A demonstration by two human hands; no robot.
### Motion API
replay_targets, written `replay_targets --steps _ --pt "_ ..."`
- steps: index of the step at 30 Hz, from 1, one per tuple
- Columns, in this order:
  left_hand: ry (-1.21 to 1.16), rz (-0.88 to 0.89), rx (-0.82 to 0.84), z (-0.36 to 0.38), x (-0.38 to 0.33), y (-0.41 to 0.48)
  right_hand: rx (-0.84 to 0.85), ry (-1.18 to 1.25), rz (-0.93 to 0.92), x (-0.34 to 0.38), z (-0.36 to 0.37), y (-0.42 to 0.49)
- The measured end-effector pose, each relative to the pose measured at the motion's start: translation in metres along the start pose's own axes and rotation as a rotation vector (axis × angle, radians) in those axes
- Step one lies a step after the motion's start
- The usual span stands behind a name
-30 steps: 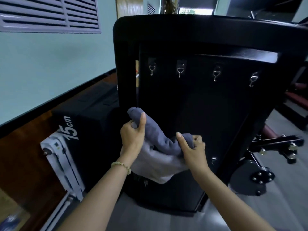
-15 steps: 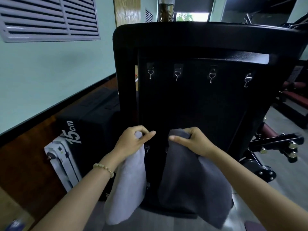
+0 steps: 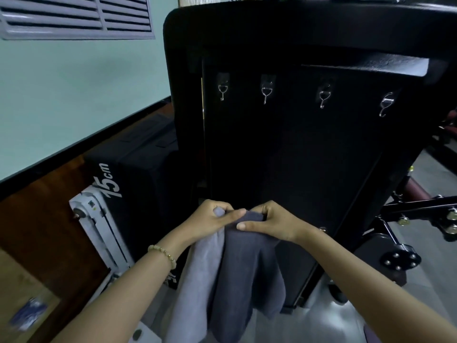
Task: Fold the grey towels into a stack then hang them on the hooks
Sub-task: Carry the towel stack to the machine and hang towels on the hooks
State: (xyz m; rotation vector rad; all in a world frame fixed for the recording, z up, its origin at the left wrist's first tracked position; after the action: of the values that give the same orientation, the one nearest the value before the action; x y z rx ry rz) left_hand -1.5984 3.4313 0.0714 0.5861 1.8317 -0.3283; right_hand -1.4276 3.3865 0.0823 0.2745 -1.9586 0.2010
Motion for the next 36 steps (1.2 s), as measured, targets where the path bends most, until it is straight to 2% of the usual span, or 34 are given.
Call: replay_targets --steps 4,10,16,22,27,31,34,36 --pt "-0.045 -0.124 -0.053 -0.011 0.034 0.006 0.030 -0.005 0.087 -0.043 0.002 0.009" --pt "-0.074 -0.215 -0.046 -0.026 0.112 0.023 -0.027 0.164 0.154 -0.108 0.038 0.044" --pt "-0.127 -0.241 -0.060 -0.056 0.208 0.068 -0.245 0.240 0.133 -0.171 0.067 0.111" --pt "-0.130 -0.135 -0.100 -0.081 0.284 0.133 -0.412 0.421 0.197 -0.233 0.086 0.178" --pt "-0.094 0.057 -0.136 -0.075 0.308 0.176 -0.509 0.216 0.053 -0.260 0.065 0.209" --pt "0.028 0.197 -0.261 -0.059 0.325 0.193 -0.623 -0.033 -0.030 -0.280 0.055 0.227" --pt "-0.050 0.179 -0.415 -0.038 0.346 0.195 -0.730 -0.295 -0.091 -0.303 0.066 0.233" --pt "-0.057 0.146 -0.482 -0.031 0.359 0.196 -0.790 -0.359 -0.118 -0.313 0.075 0.234"
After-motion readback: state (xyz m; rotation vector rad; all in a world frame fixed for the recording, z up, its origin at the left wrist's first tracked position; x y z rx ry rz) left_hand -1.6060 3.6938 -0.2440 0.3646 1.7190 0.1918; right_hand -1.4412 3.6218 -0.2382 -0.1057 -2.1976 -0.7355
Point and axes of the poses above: each hand's wrist, its own y-axis towards the middle knuckle, its own z-axis out of the palm, x = y × z, the point moved 2 cm from there along y, towards the middle knuckle, and after that the axes turned 3 degrees about -x, right-handed, at the moved point
